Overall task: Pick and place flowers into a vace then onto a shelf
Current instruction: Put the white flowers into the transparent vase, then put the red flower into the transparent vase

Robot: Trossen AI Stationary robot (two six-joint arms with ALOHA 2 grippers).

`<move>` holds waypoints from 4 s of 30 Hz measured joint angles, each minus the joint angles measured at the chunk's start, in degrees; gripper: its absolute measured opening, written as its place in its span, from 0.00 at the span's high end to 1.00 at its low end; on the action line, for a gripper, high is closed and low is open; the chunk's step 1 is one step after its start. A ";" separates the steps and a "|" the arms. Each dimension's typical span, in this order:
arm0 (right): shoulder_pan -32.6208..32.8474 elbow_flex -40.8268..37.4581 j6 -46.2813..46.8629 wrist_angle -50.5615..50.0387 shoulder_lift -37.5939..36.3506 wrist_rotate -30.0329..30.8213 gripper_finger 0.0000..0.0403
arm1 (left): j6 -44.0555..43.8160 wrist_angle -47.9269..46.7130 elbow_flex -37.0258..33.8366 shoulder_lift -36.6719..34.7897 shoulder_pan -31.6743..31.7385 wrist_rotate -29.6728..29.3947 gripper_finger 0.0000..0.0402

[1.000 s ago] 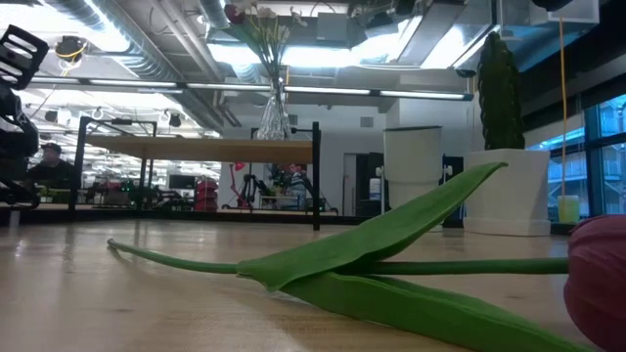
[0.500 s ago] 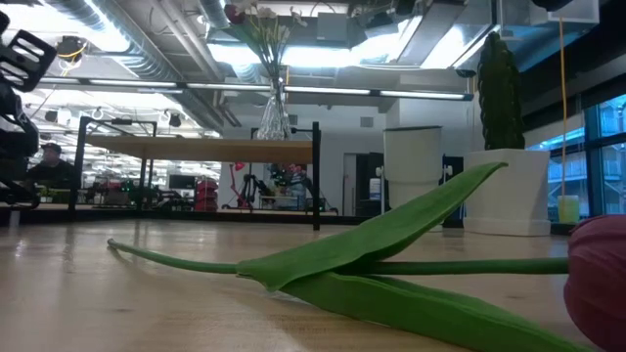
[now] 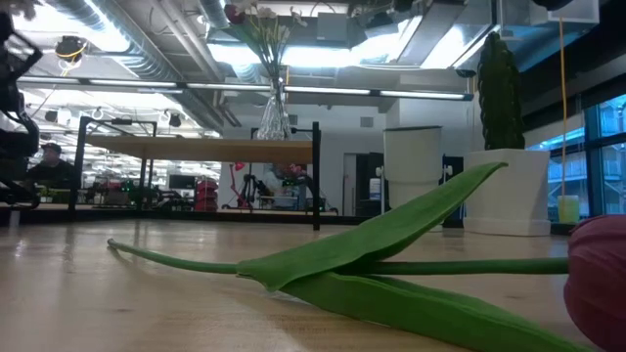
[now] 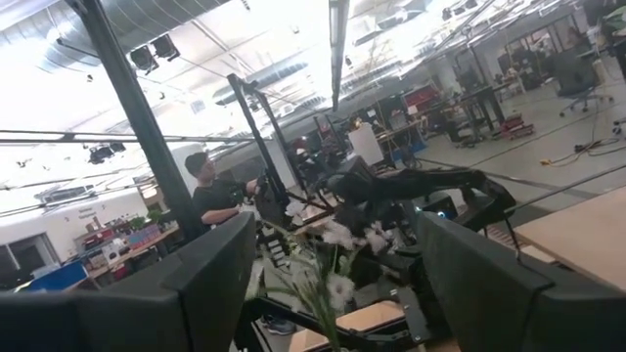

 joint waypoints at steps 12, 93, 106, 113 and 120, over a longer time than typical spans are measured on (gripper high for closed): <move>1.57 0.00 3.93 -6.85 -0.02 0.03 0.29 | -17.82 -15.38 7.08 1.56 0.00 3.03 0.69; 1.44 0.00 1.19 -14.99 0.28 0.26 0.29 | 13.06 -43.10 50.50 16.23 52.50 -19.94 0.99; 2.01 -0.02 3.83 -15.05 5.26 0.10 0.29 | 20.11 -26.94 40.22 1.83 80.77 10.41 0.99; 2.12 -0.04 7.05 -14.75 6.23 -0.68 0.29 | 23.86 -26.13 36.33 0.49 92.22 23.30 0.99; 4.05 6.42 9.00 -31.72 6.29 -6.86 0.29 | 26.42 -21.23 31.90 0.11 98.11 29.46 0.99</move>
